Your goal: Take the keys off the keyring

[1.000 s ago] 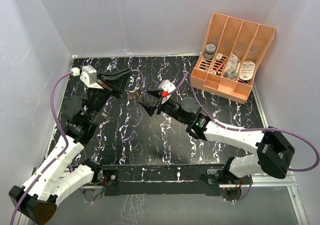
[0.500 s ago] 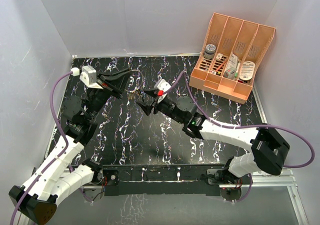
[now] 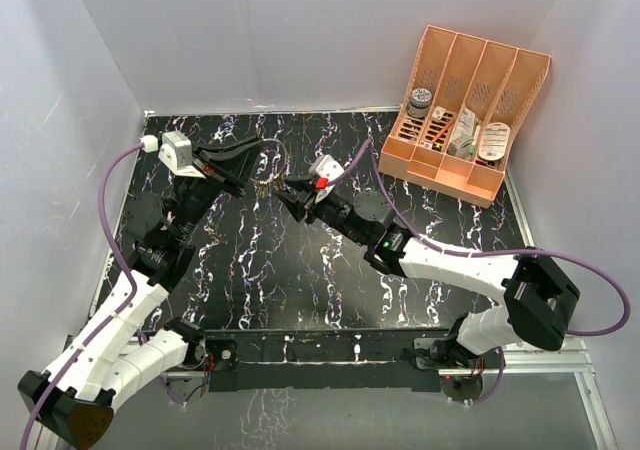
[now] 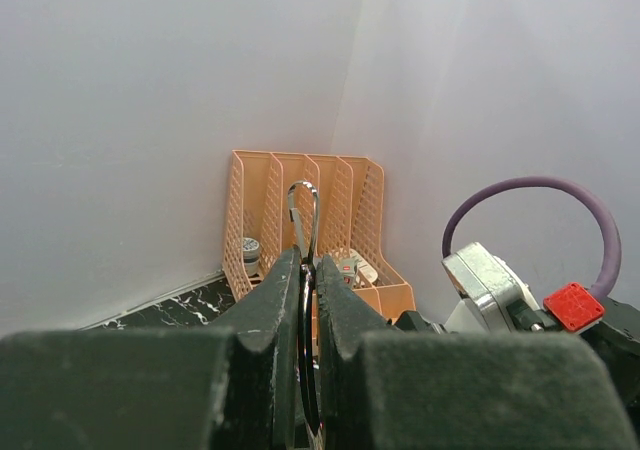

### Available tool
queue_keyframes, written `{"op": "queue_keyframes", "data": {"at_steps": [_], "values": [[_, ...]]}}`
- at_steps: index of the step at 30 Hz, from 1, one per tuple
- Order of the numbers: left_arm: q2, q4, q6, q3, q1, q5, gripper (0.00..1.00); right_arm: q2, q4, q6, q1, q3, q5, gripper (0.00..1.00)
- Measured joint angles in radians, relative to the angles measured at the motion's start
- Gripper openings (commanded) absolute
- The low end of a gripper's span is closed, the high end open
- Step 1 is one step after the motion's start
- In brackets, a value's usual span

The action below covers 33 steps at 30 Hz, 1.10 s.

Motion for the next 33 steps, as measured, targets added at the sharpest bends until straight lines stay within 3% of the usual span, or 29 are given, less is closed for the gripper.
{"op": "queue_keyframes", "data": {"at_steps": [5, 14, 20, 26, 33], "values": [[0.000, -0.001, 0.001, 0.000, 0.000, -0.006, 0.00, -0.001, -0.013, -0.010, 0.000, 0.004, 0.004, 0.00], [-0.010, -0.054, 0.028, 0.000, 0.000, -0.105, 0.01, -0.080, -0.269, -0.062, 0.001, 0.078, 0.006, 0.00], [-0.011, -0.103, 0.060, 0.000, 0.000, -0.185, 0.14, -0.158, -0.545, -0.108, 0.009, 0.231, 0.053, 0.00], [-0.021, -0.137, 0.096, -0.004, 0.000, -0.207, 0.37, -0.168, -0.803, -0.150, 0.013, 0.476, 0.121, 0.00], [-0.087, -0.116, 0.118, -0.062, 0.000, -0.191, 0.39, -0.166, -0.946, -0.204, 0.019, 0.590, 0.193, 0.00]]}}
